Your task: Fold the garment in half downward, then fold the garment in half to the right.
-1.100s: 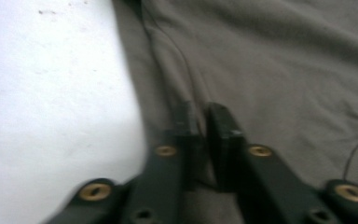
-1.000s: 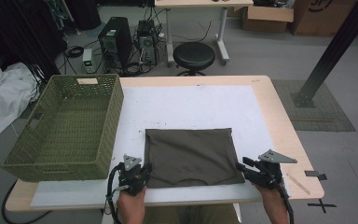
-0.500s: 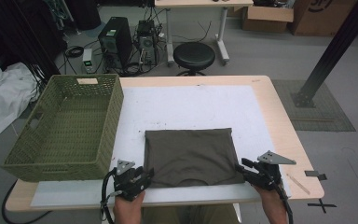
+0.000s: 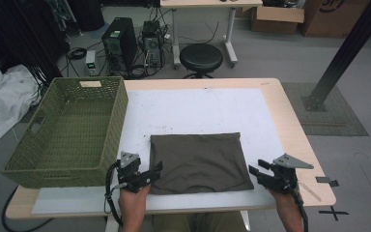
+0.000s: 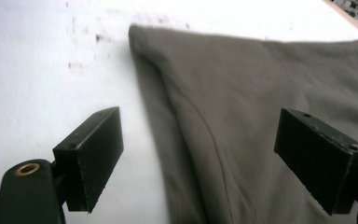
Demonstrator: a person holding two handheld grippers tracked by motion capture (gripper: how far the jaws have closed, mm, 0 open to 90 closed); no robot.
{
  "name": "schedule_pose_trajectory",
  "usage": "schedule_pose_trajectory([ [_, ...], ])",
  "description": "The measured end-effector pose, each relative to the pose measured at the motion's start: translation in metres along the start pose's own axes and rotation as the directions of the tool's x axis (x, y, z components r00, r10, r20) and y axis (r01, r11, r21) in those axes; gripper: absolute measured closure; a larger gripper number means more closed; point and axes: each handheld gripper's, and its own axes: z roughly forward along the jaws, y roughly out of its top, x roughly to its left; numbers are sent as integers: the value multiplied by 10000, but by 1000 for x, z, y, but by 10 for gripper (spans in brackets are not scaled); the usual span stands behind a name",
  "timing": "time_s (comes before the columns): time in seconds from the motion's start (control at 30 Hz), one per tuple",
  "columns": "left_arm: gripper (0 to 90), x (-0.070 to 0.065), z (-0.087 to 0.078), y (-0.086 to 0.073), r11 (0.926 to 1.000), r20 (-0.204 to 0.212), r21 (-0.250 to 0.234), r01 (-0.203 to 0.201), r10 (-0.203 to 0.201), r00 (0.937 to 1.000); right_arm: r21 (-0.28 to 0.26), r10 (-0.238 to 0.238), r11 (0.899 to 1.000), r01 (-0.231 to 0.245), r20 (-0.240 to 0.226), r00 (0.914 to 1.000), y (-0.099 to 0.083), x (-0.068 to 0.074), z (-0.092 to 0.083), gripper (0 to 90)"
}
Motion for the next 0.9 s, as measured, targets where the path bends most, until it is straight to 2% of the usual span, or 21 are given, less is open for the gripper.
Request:
schedule_pose_trajectory([
  [0.07,160,1,1,4,10000,-39,-28,-61,61,10000,-276,248,9993,-241,261,9994,5,-12,3,377],
  [0.13,160,2,1,8,9999,-106,-71,-108,107,9999,-455,328,9985,-296,708,9970,11,-19,5,302],
  [0.23,160,2,3,11,9997,-226,-88,-216,213,9995,-648,471,9971,-403,1077,9931,18,-29,7,232],
  [0.37,161,1,3,12,9996,-348,-48,-268,266,9990,-718,715,9954,-642,1041,9920,22,-35,6,206],
  [0.73,160,-3,-3,7,9986,-579,186,-493,503,9971,-885,585,9948,-505,901,9942,18,-29,0,205],
  [0.9,161,-8,-3,-2,9972,-720,496,-567,602,9956,-913,535,9948,-461,799,9954,19,-27,0,208],
])
